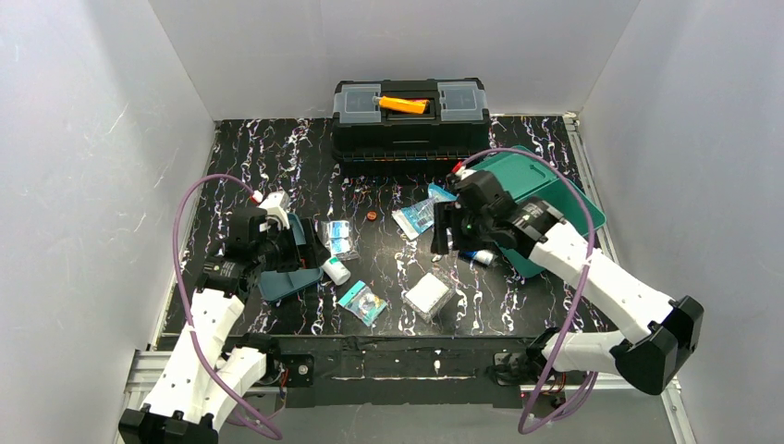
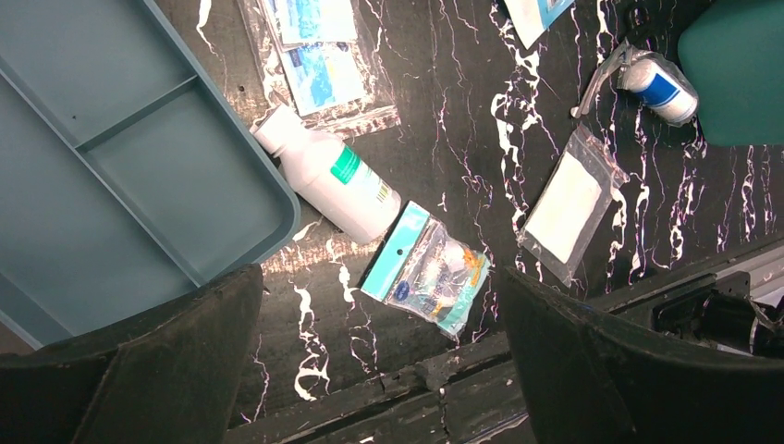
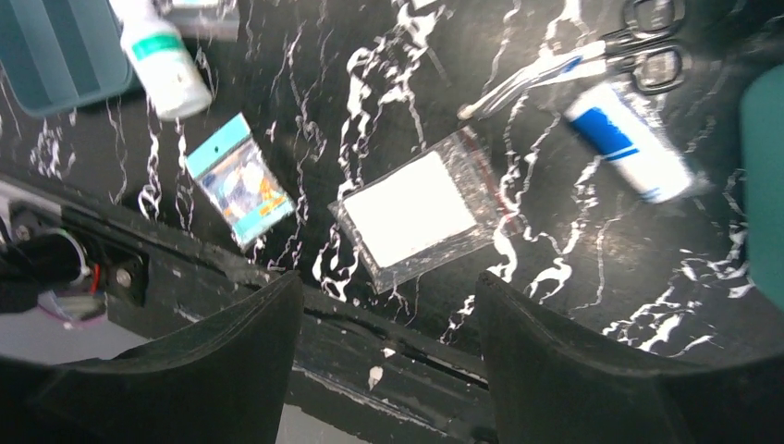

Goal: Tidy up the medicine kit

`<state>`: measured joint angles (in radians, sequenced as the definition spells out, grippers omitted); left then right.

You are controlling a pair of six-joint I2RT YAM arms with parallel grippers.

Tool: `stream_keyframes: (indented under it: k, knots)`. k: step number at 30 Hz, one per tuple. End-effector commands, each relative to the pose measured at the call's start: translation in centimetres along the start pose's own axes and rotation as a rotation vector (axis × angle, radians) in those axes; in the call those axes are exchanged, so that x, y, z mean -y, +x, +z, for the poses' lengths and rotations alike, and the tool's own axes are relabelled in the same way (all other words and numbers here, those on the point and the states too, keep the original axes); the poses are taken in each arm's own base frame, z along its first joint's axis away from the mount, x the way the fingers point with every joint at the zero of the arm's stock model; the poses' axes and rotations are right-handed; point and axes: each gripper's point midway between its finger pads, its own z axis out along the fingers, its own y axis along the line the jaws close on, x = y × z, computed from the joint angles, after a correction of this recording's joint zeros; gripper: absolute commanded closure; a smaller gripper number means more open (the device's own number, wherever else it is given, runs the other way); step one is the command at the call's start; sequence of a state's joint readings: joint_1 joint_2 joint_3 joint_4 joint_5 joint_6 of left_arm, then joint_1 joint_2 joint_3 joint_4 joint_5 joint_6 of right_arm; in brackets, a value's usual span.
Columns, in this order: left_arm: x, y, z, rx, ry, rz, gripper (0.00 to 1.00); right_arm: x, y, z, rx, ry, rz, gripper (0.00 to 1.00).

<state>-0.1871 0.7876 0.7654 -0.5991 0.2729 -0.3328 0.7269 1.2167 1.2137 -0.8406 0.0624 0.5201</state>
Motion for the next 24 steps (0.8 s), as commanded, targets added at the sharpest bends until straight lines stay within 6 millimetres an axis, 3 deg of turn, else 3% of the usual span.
stream_keyframes:
  k: [1,6,11,19,24]
  knots:
    - [0.5,0.3,0.2,-0.022,0.027,-0.001,0.01,-2.7,1.0,1.7,0.004,-0.054,-0.040,0.24]
    - [0.4,0.5,0.3,-0.034,0.019,-0.002,0.00,-5.8,4.1,3.9,-0.074,-0.119,-0.121,0.23]
    - [0.2,0.5,0.4,-0.042,0.010,-0.003,0.00,-7.4,6.5,6.4,-0.145,-0.121,-0.225,0.24]
    - [-0.8,0.4,0.3,-0.033,-0.048,-0.002,0.00,-10.3,9.1,9.9,-0.209,-0.143,-0.394,0.27]
    - [-1.6,0.1,-0.2,-0.009,-0.101,-0.004,0.00,-11.2,9.4,11.8,-0.207,-0.147,-0.407,0.28]
